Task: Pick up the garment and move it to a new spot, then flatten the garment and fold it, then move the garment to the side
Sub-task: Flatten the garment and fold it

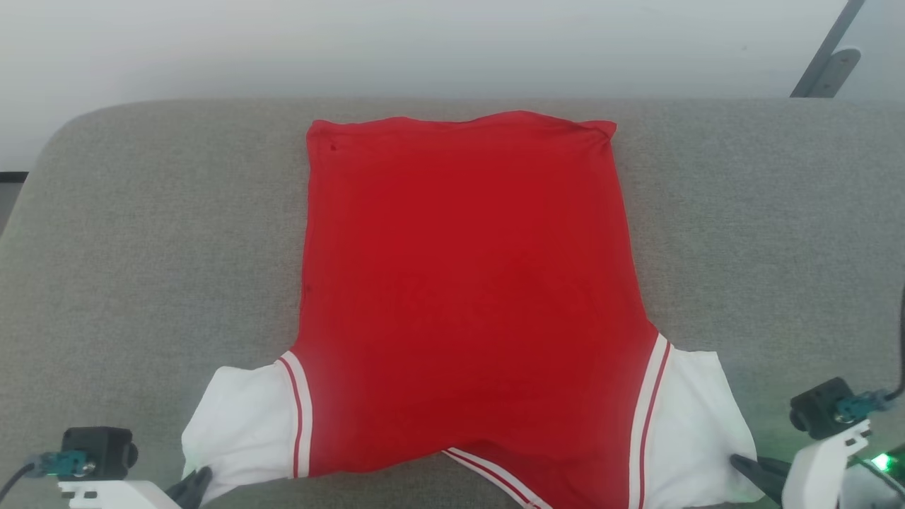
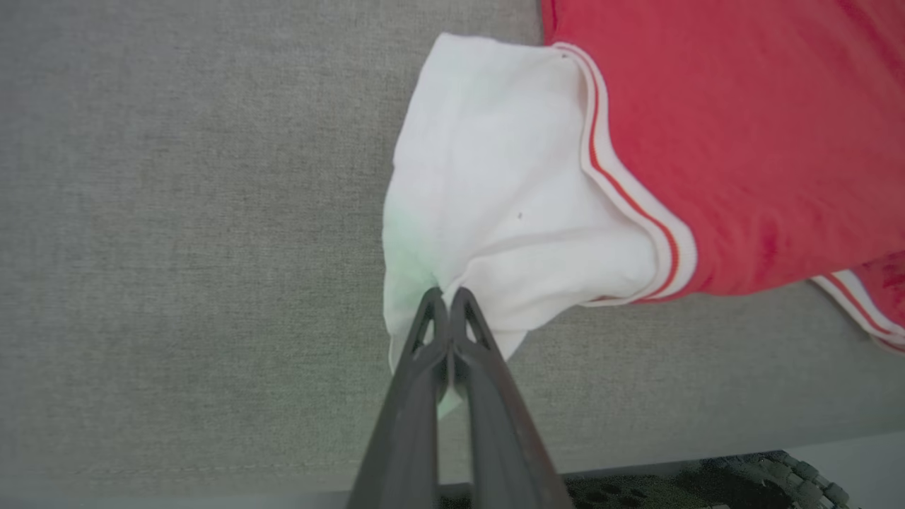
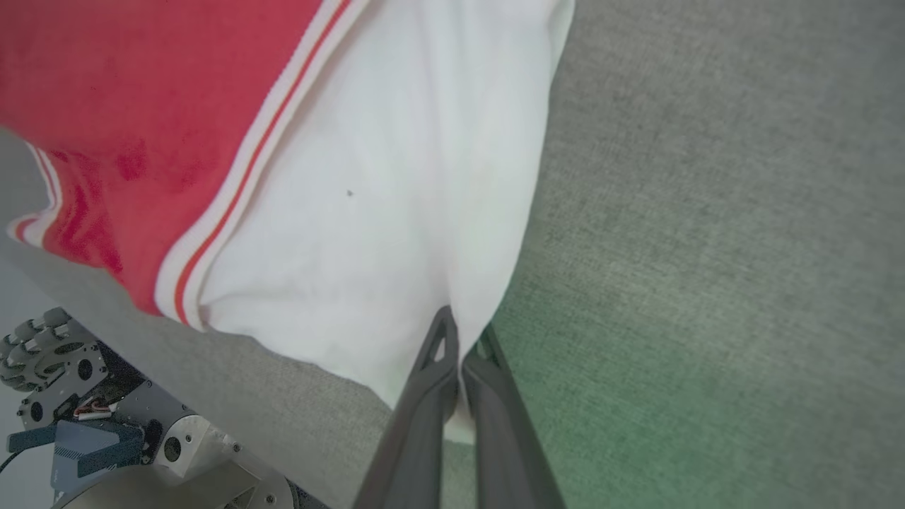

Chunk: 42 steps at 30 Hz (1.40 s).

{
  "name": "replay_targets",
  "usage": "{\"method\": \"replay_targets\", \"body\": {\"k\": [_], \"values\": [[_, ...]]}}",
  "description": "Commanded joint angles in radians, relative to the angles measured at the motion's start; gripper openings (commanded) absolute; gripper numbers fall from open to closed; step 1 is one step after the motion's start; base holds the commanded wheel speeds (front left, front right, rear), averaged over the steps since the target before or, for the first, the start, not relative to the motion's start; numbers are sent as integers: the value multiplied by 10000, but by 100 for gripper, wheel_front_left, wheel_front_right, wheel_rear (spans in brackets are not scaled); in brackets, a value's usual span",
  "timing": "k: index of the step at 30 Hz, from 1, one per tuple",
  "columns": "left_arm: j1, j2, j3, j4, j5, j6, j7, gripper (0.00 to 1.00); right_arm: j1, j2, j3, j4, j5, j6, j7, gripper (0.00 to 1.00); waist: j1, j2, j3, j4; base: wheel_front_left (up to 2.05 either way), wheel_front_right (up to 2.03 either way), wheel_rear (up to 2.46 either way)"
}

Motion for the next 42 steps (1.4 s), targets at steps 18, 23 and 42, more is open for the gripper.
{"method": "replay_targets", "body": {"k": [18,23,42], "values": [[-907,-708,-536,151,520,-259,62,0,-801,1146,-2576,-1690,-1942,-16,1361,100,0,0,233,278,0,0,0],[-1393,-958,-771,74,754,-417,213,0,-2222,1678,-3072,-1839,-2569,-16,1238,100,0,0,606,612,0,0,0],[-3819,-2324,-1600,845,1558,-1580,527,0,-8827,2276,-1566,5675,-3329,-18,794,100,0,0,2571,2635,0,0,0]]}}
